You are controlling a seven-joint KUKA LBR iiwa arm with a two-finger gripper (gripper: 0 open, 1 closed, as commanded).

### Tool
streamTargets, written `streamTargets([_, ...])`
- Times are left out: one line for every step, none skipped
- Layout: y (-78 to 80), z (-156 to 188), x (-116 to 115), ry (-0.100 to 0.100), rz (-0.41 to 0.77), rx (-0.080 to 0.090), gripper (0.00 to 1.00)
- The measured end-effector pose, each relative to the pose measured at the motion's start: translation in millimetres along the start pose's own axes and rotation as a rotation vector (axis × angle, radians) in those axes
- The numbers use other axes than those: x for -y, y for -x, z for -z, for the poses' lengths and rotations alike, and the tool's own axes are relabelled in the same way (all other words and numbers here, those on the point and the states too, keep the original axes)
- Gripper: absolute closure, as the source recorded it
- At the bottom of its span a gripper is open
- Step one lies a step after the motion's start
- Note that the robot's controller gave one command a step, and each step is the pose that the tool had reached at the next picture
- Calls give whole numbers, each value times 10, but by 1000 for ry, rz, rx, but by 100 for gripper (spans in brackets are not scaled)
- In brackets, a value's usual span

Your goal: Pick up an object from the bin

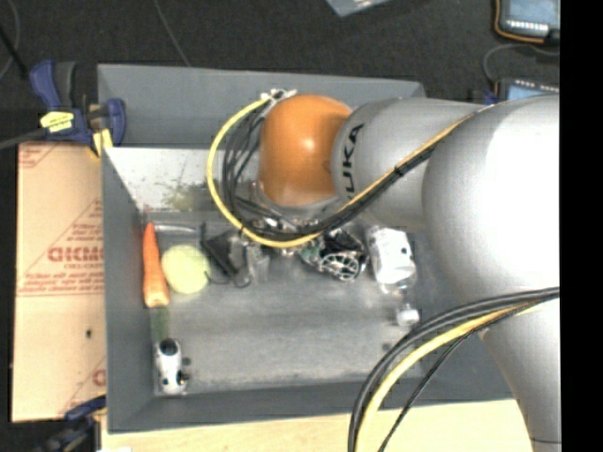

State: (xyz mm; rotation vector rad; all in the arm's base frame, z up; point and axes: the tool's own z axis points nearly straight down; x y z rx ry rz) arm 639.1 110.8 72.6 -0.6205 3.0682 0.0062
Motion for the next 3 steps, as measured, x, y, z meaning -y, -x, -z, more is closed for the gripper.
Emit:
streamTargets([-275,494,-115,0,212,-3,100])
streamTargets([-355,492,-115,-4,335,10,100])
streamTargets([-435,1863,110,-6,503,7,100])
